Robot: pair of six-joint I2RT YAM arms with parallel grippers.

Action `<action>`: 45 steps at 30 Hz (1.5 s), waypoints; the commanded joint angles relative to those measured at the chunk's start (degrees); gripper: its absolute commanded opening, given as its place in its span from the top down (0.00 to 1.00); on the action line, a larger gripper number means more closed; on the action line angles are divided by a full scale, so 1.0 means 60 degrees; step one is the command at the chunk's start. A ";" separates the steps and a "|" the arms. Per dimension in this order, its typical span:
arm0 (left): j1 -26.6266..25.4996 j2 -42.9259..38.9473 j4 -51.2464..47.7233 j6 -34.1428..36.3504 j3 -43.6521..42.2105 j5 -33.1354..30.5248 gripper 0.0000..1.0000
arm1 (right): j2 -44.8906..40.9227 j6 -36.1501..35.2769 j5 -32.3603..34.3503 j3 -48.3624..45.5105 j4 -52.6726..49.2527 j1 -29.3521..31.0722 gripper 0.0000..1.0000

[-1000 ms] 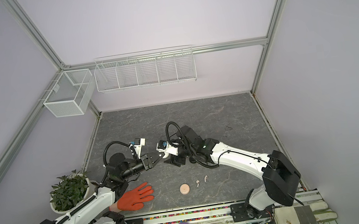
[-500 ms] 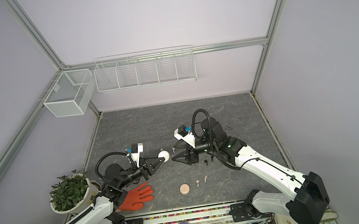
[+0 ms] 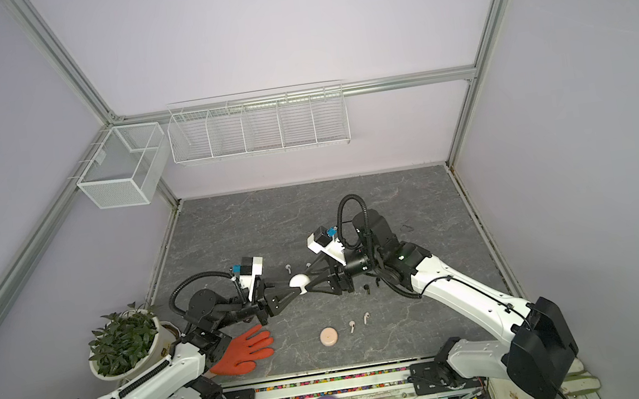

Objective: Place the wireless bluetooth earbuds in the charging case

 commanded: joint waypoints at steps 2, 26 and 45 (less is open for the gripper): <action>-0.0058 -0.0143 0.0190 0.0378 0.0156 0.0190 1.00 | 0.0305 -0.0465 -0.0372 0.0373 -0.0319 0.0003 0.53; -0.0076 -0.0613 -0.0790 0.0592 0.0185 -0.0549 1.00 | 0.0702 -0.0773 -0.0674 0.0779 -0.0597 0.0418 0.73; -0.0149 -0.1190 -0.0265 0.0723 -0.0146 -0.1397 0.35 | 0.0427 0.0910 -0.0305 0.0553 0.1936 -0.0234 0.84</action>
